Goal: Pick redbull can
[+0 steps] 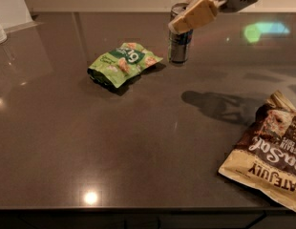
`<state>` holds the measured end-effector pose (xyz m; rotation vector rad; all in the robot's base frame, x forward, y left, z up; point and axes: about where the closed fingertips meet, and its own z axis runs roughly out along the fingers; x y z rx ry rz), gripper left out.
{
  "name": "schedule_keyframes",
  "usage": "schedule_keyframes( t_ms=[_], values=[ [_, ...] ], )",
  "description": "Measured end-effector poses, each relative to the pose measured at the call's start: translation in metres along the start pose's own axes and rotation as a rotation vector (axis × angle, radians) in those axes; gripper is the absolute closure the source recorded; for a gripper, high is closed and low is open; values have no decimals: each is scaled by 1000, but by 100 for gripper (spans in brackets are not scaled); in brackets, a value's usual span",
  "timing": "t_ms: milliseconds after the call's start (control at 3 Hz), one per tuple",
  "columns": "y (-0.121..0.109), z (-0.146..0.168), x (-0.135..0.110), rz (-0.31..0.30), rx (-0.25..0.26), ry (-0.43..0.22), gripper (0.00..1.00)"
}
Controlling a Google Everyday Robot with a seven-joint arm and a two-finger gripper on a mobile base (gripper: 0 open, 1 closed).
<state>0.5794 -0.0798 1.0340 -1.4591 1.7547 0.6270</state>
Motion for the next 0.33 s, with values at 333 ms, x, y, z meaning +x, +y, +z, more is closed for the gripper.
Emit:
schedule_keyframes(
  t_ms=[333],
  values=[
    [0,0,0,0,0,0,100]
  ],
)
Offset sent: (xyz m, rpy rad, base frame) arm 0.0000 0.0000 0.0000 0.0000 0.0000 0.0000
